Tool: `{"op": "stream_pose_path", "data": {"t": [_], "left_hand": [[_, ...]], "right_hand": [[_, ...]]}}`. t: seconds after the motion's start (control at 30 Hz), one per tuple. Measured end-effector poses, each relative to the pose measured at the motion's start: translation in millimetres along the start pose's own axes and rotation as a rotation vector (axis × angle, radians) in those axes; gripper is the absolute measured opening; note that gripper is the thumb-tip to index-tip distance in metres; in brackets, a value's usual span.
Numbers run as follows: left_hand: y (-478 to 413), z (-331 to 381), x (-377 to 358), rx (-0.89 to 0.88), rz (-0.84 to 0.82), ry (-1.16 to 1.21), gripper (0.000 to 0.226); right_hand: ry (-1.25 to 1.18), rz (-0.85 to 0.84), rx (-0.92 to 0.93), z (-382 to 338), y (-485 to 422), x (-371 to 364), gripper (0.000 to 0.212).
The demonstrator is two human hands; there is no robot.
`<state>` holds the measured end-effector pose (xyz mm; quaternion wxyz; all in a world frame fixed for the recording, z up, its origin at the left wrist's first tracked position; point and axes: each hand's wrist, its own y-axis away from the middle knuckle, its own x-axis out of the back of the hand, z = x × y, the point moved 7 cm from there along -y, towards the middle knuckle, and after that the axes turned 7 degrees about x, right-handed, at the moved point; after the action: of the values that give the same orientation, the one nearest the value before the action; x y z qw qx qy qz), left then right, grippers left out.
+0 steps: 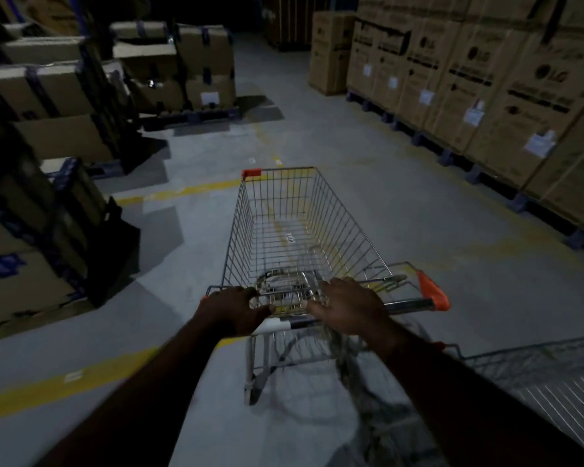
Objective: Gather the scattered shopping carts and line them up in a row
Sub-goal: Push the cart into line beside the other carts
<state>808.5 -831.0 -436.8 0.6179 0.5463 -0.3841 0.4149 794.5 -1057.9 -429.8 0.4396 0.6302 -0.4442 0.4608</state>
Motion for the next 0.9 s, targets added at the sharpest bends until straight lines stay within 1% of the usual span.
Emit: {"op": "stream_pose_path", "data": {"t": [0.07,0.17,0.27,0.33,0.4,0.5,0.6,0.7,0.73,0.9], "left_hand": [[4.0,-4.4,-0.6,0.029,0.010,0.014,0.092],[13.6,-12.0,-1.3,0.059,0.018,0.044,0.118],[22.2,-24.9,-0.1,0.101,0.053,0.059,0.123],[28.7,-34.1,0.3,0.130,0.064,0.070,0.132],[35.7,-44.4,-0.5,0.162,0.065,0.080,0.137],[48.0,-62.3,-1.3,0.213,0.064,0.101,0.132],[58.9,-83.7,-6.0,0.268,0.063,0.128,0.132],[70.1,-104.5,-14.2,0.320,0.091,0.133,0.098],[75.2,-110.5,-16.3,0.335,0.098,0.137,0.093],[107.1,-137.3,-24.2,0.405,0.114,0.172,0.103]], "right_hand": [[-0.005,-0.018,0.029,-2.4,-5.6,1.0,0.098],[0.008,-0.033,0.075,-8.8,-12.7,0.3,0.102],[0.026,-0.031,0.116,-19.7,-20.1,-2.2,0.094],[0.041,-0.032,0.160,-29.9,-24.3,-4.2,0.087],[0.053,-0.036,0.200,-40.9,-27.7,-6.5,0.085],[0.064,-0.043,0.244,-60.3,-31.7,-9.8,0.087],[0.073,-0.045,0.292,-82.4,-32.9,-12.3,0.089],[0.082,-0.049,0.342,-103.3,-33.6,-15.3,0.090],[0.087,-0.052,0.359,-110.4,-33.6,-16.5,0.089],[0.089,-0.072,0.453,-147.8,-29.8,-24.0,0.087]]}}
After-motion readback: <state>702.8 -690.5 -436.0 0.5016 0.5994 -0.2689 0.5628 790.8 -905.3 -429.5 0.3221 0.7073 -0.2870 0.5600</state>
